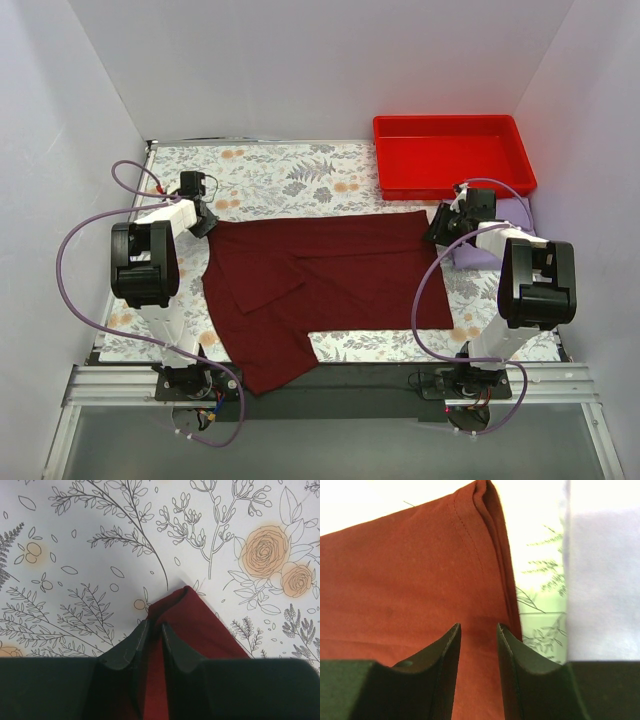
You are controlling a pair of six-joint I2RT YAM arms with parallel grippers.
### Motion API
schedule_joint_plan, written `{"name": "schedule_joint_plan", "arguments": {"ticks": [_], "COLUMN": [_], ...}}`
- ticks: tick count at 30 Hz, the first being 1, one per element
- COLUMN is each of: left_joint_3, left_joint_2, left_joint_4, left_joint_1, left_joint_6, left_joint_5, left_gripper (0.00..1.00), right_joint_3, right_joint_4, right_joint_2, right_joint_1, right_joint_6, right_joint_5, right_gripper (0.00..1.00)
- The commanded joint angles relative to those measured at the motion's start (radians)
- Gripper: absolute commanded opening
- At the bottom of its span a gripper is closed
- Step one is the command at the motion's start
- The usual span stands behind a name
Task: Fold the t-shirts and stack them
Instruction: Fold the tshirt
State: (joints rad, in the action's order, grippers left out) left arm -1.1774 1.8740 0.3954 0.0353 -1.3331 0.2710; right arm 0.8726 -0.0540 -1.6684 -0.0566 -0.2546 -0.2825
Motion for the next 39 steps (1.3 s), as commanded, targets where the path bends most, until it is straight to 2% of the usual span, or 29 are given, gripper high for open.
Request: {"name": "schedule_joint_plan", "arguments": {"ticks": [1,10,17,28,35,39], "left_joint_3": [0.012,0.01,0.012,-0.008,-0.085,-0.168], "left_joint_2": [-0.016,-0.001,0.005,0.034,0.094,0.157], "left_joint_4": [-0.023,-0.023,-0.021,0.006,0.007,0.016], "left_joint_1": [0.006,0.006,0.005,0.008,0.006,0.005], "left_joint_6": [0.038,0.032,0.029,0.009,0.002,0.003], "left_joint_5": [0.036,0.014,0.028,0.06,0.01,0.002], "left_gripper": [0.15,0.15,0.15,0.15,0.17,0.22], "right_joint_3": [0.057,0.091,0.115,0.042,0.089,0.132], "right_joint_4": [0.045,0.296,0.384,0.401,0.399,0.398], "right_joint_2": [0.048,-0.034,-0.163,-0.191,-0.243,-0.257], "right_joint_1": [0.003,0.012,0.029,0.029,0.028,0.028], "right_joint_6": [-0.009,-0.127,-0.19,-0.258,-0.264,-0.252], "right_joint_5": [-0.082,-0.147,-0.075,0.248,0.267,0.255], "right_gripper": [0.41,0.35,0.29,0.27,0.26,0.26]}}
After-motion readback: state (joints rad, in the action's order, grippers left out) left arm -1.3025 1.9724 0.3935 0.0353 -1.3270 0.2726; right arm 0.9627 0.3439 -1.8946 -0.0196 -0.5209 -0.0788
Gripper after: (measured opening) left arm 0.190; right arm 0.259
